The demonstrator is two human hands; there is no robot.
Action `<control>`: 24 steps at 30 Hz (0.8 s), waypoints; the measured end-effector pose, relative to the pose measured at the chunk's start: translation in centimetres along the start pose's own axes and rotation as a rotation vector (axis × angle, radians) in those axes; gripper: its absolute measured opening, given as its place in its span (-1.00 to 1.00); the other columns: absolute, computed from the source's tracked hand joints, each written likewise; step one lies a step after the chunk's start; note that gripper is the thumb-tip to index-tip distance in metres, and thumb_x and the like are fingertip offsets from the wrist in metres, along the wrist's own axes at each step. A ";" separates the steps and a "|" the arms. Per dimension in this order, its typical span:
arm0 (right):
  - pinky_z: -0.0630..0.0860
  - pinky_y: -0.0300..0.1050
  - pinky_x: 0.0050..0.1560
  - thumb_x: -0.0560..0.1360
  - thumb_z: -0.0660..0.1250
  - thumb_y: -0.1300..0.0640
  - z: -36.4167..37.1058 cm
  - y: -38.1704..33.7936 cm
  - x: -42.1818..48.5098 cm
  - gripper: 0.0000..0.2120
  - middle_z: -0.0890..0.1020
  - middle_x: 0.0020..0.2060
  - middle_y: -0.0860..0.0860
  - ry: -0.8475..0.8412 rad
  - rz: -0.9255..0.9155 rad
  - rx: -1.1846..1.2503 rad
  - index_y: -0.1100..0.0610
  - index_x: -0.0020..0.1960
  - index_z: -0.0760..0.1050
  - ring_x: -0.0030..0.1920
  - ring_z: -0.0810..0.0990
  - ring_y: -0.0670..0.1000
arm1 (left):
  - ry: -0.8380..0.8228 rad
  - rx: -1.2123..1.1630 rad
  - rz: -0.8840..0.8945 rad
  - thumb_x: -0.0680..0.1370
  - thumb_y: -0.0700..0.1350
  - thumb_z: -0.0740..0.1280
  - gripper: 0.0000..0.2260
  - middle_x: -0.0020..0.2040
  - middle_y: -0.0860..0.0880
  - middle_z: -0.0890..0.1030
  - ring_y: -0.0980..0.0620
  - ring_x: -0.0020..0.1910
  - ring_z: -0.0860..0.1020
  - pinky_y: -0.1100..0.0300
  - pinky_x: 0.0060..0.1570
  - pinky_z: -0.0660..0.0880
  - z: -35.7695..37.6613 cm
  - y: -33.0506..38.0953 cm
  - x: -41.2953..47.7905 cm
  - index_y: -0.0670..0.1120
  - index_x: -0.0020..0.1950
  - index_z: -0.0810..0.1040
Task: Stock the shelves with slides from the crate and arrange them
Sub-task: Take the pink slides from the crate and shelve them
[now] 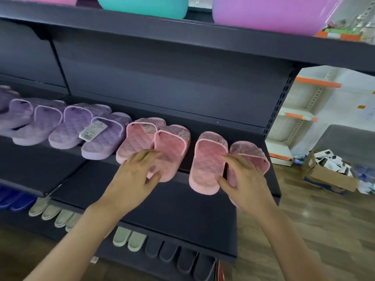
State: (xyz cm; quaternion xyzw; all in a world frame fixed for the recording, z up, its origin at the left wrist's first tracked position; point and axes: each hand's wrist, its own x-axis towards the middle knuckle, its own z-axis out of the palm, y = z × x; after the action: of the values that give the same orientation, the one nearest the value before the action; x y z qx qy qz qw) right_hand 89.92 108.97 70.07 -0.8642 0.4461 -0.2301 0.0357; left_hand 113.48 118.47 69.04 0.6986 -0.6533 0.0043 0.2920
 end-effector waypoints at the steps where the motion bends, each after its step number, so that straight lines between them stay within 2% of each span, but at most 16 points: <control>1: 0.51 0.06 -0.02 0.39 0.37 0.00 0.1 -1.2 -0.3 -0.57 0.60 0.13 0.05 -0.006 -0.021 -0.030 0.11 0.22 0.50 0.07 0.59 0.16 | 0.005 0.016 -0.017 0.50 0.01 0.24 -0.64 0.21 0.00 0.51 -0.07 0.15 0.48 0.10 0.07 0.42 -0.8 -0.8 -1.1 -0.06 0.27 0.47; 2: 0.51 0.02 -0.06 0.36 0.35 -0.01 0.4 -2.4 -0.7 -0.57 0.61 0.10 0.03 -0.013 -0.041 -0.041 0.10 0.20 0.51 0.02 0.61 0.15 | 0.013 0.035 -0.036 0.48 0.08 0.17 -0.58 0.20 0.00 0.51 -0.08 0.11 0.49 0.06 0.04 0.44 -1.7 -1.7 -2.2 -0.06 0.27 0.47; 4: 0.49 0.02 -0.01 0.37 0.32 -0.03 1.0 -5.1 -1.3 -0.56 0.60 0.12 0.03 -0.039 -0.072 0.020 0.09 0.22 0.50 0.05 0.60 0.14 | 0.023 0.087 -0.075 0.46 0.13 0.10 -0.51 0.19 -0.03 0.52 -0.13 0.08 0.51 -0.01 0.01 0.47 -3.4 -3.8 -4.7 -0.08 0.28 0.46; 7: 0.47 0.05 0.07 0.42 0.32 -0.05 2.1 -9.6 -2.2 -0.56 0.58 0.17 0.04 -0.055 -0.108 0.077 0.10 0.24 0.49 0.12 0.57 0.15 | 0.021 0.192 -0.217 0.51 0.02 0.26 -0.60 0.25 -0.05 0.51 -0.15 0.14 0.50 -0.02 0.06 0.44 -6.5 -6.7 -8.6 -0.09 0.32 0.45; 10: 0.45 0.06 0.11 0.44 0.15 -0.14 3.7 -14.4 -3.2 -0.50 0.55 0.20 0.03 -0.106 -0.193 0.087 0.10 0.26 0.47 0.17 0.55 0.12 | 0.033 0.257 -0.279 0.51 -0.02 0.29 -0.63 0.21 -0.08 0.54 -0.15 0.10 0.53 -0.03 0.05 0.46 -9.6 -9.8 -13.3 -0.12 0.28 0.48; 14: 0.16 -0.09 0.36 0.54 0.22 -0.07 6.3 -20.7 -4.6 -0.53 0.33 0.39 -0.09 -0.216 -0.294 0.132 -0.02 0.42 0.28 0.39 0.28 -0.03 | -0.005 0.302 -0.426 0.53 0.01 0.28 -0.61 0.28 -0.04 0.49 -0.06 0.23 0.47 0.03 0.22 0.40 -13.5 -13.0 -19.8 -0.05 0.34 0.43; 18: 0.16 -0.12 0.37 0.54 0.23 -0.06 8.7 -26.8 -5.5 -0.51 0.31 0.41 -0.10 -0.283 -0.403 0.163 -0.04 0.43 0.25 0.40 0.25 -0.07 | 0.013 0.383 -0.538 0.48 0.02 0.34 -0.62 0.18 -0.09 0.57 -0.14 0.13 0.54 -0.08 0.10 0.46 -16.7 -15.8 -25.9 -0.08 0.25 0.51; 24: 0.15 -0.16 0.37 0.53 0.20 -0.12 11.8 -35.3 -5.6 -0.48 0.28 0.42 -0.14 -0.391 -0.621 0.172 -0.08 0.45 0.19 0.41 0.23 -0.10 | 0.089 0.452 -0.733 0.54 0.14 0.20 -0.60 0.25 -0.01 0.51 -0.06 0.24 0.47 -0.02 0.21 0.41 -20.7 -18.5 -33.7 -0.01 0.30 0.46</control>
State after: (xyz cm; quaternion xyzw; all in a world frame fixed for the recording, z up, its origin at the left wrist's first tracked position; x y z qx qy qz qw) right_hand 118.80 132.84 66.88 -0.9797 0.1267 -0.0970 0.1211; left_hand 133.28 157.22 65.70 0.9299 -0.3314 0.0736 0.1418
